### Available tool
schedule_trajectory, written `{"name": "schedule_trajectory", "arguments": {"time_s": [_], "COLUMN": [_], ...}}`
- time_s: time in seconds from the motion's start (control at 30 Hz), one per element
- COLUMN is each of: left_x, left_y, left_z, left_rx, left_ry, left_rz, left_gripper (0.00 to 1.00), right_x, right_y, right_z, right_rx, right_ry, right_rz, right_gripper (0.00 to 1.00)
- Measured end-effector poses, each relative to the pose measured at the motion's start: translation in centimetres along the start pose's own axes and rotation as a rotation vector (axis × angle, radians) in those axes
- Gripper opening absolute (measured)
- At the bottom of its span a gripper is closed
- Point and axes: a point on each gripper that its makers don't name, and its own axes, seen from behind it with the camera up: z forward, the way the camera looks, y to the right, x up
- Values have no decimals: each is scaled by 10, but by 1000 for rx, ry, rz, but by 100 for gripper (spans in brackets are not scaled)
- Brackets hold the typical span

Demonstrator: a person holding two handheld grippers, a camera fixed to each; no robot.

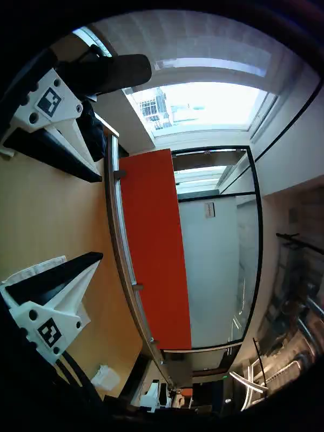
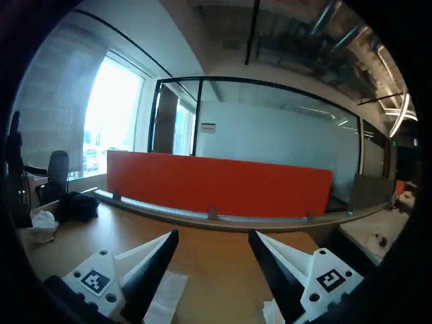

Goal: Fold towel

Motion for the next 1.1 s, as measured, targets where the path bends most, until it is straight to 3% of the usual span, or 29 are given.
{"name": "schedule_trajectory", "arguments": {"time_s": [0.57,0.87,1.1], "left_x": [-14,-27,-49], "left_y": [52,75,90], "left_z": [-2,-8,-13], "left_rx": [-257,-365,-436], "left_ry": [-77,-114,-165], "left_rz": [75,108,97], "left_gripper": [96,96,96], "right_x": [-21,-27,-49], "right_y": [-58,-70,-82], "right_z": [-9,-15,-23], "right_rx": [293,351,414], "right_ry": [-129,-174,-244], "right_rz": [-115,-133,-148], "right_gripper": [100,100,100]}}
